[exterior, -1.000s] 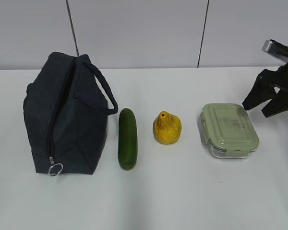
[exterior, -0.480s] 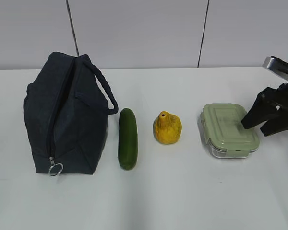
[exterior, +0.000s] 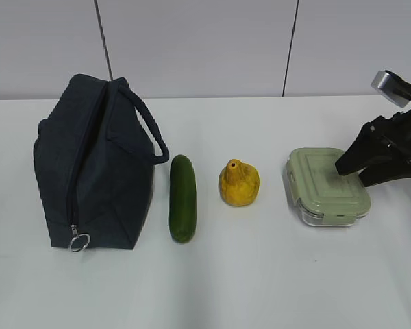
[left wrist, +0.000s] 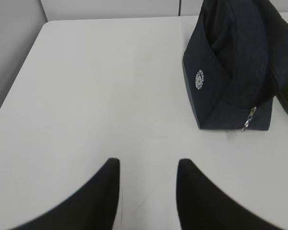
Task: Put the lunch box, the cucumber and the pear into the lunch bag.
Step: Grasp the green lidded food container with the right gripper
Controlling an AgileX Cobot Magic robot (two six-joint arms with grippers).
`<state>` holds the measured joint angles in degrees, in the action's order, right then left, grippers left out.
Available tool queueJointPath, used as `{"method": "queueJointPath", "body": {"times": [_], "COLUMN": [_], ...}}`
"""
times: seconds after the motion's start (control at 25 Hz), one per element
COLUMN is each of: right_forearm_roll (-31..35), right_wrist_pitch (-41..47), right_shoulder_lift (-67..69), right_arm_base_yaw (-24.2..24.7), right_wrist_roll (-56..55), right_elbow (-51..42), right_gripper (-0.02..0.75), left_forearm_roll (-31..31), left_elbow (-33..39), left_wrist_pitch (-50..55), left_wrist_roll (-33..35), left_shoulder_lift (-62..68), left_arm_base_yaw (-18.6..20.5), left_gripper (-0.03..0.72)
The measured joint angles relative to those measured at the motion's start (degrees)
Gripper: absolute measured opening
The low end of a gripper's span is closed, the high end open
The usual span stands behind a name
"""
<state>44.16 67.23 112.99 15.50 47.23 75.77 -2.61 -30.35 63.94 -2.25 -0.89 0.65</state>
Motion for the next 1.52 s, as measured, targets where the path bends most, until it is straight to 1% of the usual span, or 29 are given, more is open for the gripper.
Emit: {"method": "queueJointPath", "body": {"times": [0.52,0.76,0.92,1.04,1.12,1.52], "right_forearm_roll": [0.1,0.6,-2.5,-7.5,-9.7,-10.0], "right_wrist_pitch": [0.6,0.8,0.4,-2.1,-2.8,-4.3], "right_shoulder_lift": [0.0,0.0,0.0,0.0,0.0,0.0], "right_arm_base_yaw": [0.0,0.0,0.0,0.0,0.0,0.0], "right_wrist_roll": [-0.6,-0.9,-3.4,-6.5,-7.8,-8.0], "right_elbow": [0.1,3.5,4.0,4.0,4.0,4.0], "right_gripper": [0.590,0.590,0.590,0.590,0.590,0.590], "left_forearm_roll": [0.0,0.0,0.0,0.0,0.0,0.0], "left_elbow": [0.0,0.0,0.0,0.0,0.0,0.0], "left_wrist_pitch": [0.0,0.0,0.0,0.0,0.0,0.0], "left_wrist_roll": [0.0,0.0,0.0,0.0,0.0,0.0], "left_shoulder_lift": [0.0,0.0,0.0,0.0,0.0,0.0], "left_arm_base_yaw": [0.0,0.0,0.0,0.0,0.0,0.0], "left_gripper": [0.239,0.239,0.239,0.239,0.239,0.239]}}
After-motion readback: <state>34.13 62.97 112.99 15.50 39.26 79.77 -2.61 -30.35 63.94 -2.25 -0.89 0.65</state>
